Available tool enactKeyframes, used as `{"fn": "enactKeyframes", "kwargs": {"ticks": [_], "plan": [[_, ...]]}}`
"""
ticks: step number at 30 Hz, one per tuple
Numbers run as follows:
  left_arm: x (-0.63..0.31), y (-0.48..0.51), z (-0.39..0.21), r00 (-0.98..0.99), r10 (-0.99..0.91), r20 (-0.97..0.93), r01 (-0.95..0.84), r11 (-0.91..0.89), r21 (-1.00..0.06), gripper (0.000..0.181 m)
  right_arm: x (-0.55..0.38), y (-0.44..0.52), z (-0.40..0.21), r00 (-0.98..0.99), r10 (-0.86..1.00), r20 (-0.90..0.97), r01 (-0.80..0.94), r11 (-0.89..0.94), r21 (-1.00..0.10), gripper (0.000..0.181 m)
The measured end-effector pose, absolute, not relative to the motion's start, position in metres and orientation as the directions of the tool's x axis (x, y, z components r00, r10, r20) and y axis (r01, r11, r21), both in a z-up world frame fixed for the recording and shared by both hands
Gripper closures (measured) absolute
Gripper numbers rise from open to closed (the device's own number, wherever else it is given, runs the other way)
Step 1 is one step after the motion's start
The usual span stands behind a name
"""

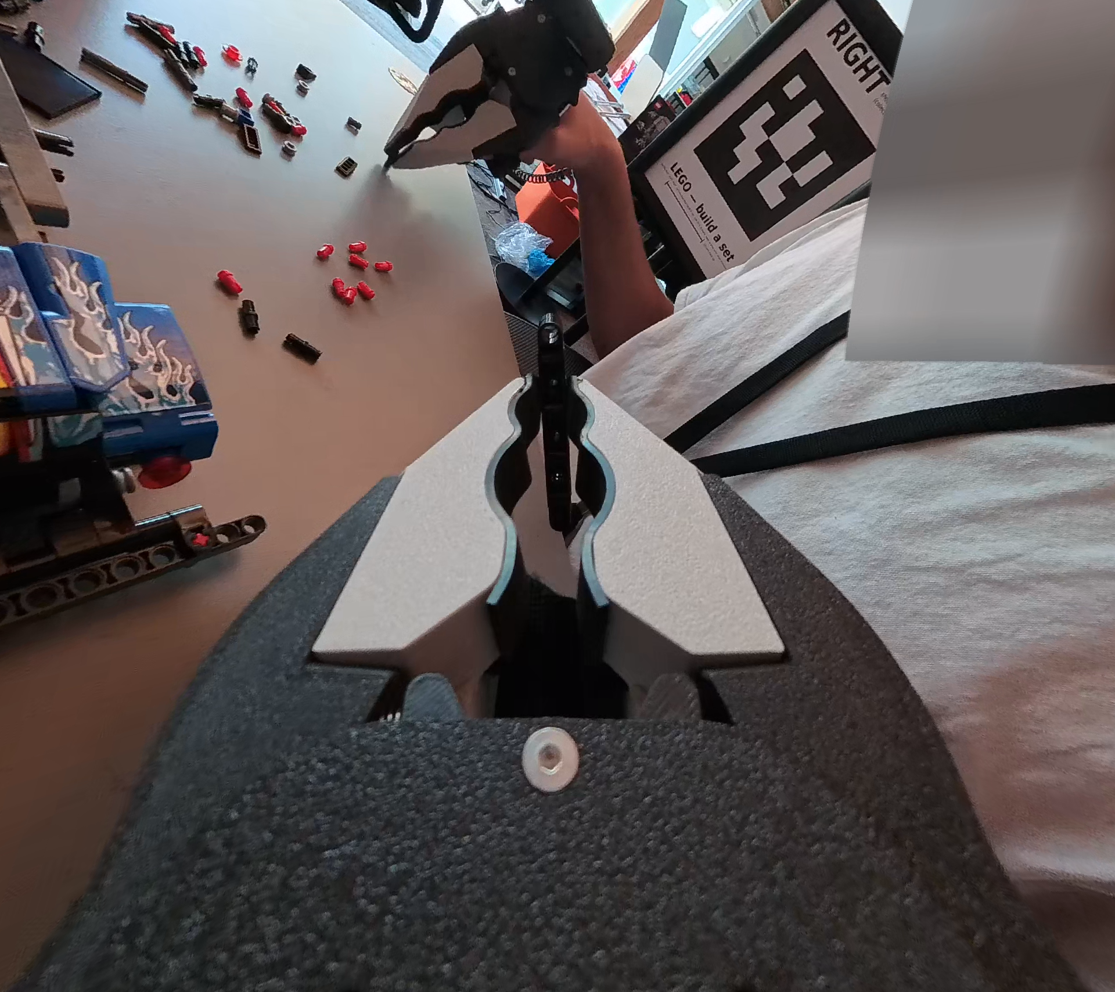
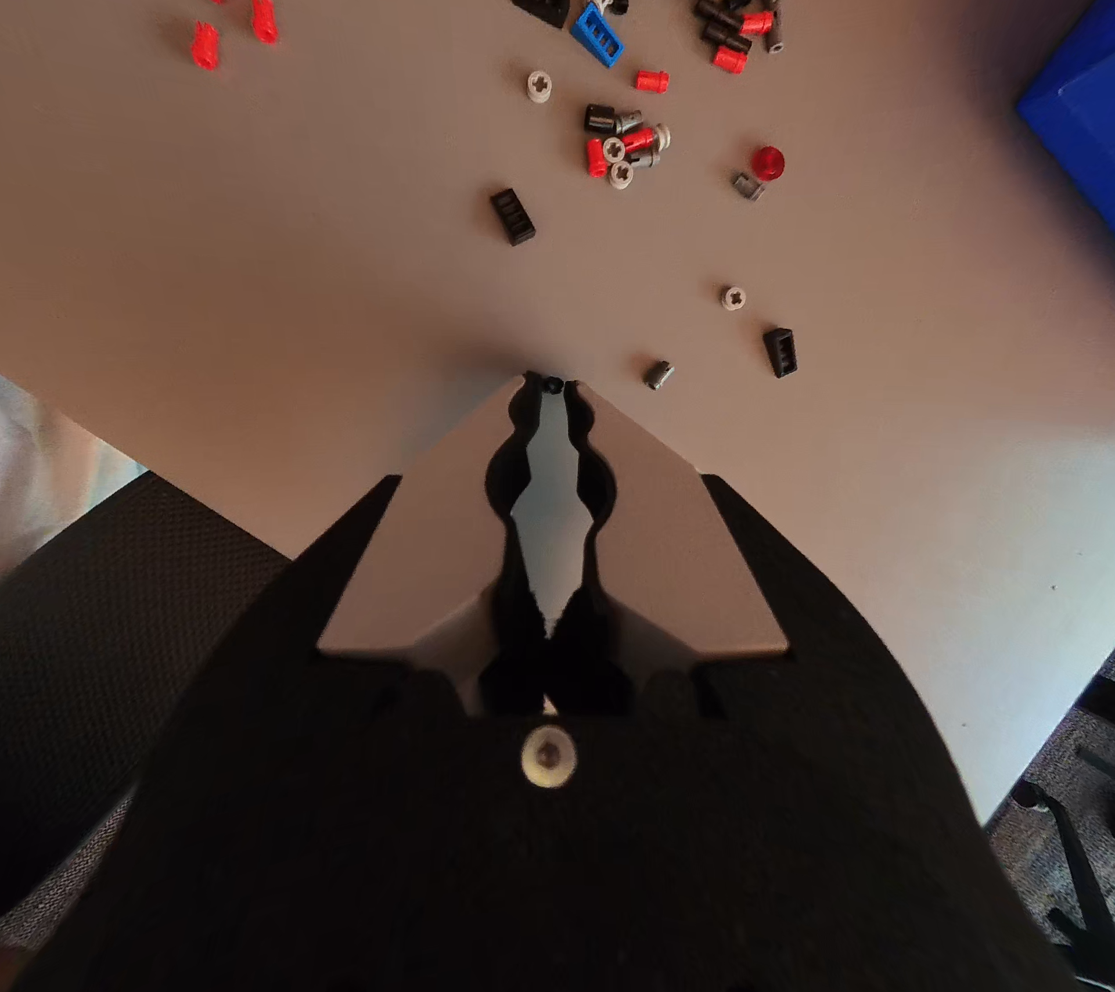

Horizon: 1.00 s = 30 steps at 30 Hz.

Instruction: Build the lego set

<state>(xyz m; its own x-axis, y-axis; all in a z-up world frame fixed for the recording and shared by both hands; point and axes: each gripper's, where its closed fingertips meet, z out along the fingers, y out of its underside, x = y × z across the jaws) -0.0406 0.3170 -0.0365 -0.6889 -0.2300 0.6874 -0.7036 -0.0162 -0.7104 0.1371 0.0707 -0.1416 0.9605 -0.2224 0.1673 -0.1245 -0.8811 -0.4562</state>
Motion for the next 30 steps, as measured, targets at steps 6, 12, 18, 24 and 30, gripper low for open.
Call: {"fn": "enactKeyframes", "kwargs": {"ticks": [6, 12, 18, 24, 30], "plan": [[-0.041, 0.316, -0.039, -0.690, -0.235, 0.685, -0.703, -0.012, -0.711, 0.175, 0.137, 0.073, -0.141, 0.964, -0.206, 0.167, -0.109, -0.883, -0.457, 0.177], [-0.018, 0.321, -0.030, -0.716, -0.298, 0.631, -0.611, -0.170, -0.773, 0.176, 0.113, 0.139, -0.072, 0.986, -0.159, 0.056, -0.039, -0.538, -0.842, 0.177], [-0.011, 0.322, 0.005, -0.787, -0.295, 0.541, -0.428, -0.371, -0.824, 0.175, 0.023, 0.267, 0.003, 0.943, 0.135, -0.305, -0.314, 0.056, -0.948, 0.177], [-0.014, 0.322, 0.006, -0.778, -0.252, 0.575, -0.439, -0.436, -0.785, 0.176, -0.002, 0.317, 0.011, 0.820, 0.278, -0.501, -0.559, 0.201, -0.804, 0.178], [-0.019, 0.312, 0.002, -0.777, -0.224, 0.589, -0.474, -0.407, -0.781, 0.176, -0.003, 0.317, 0.021, 0.849, 0.256, -0.461, -0.519, 0.247, -0.818, 0.177]]}}
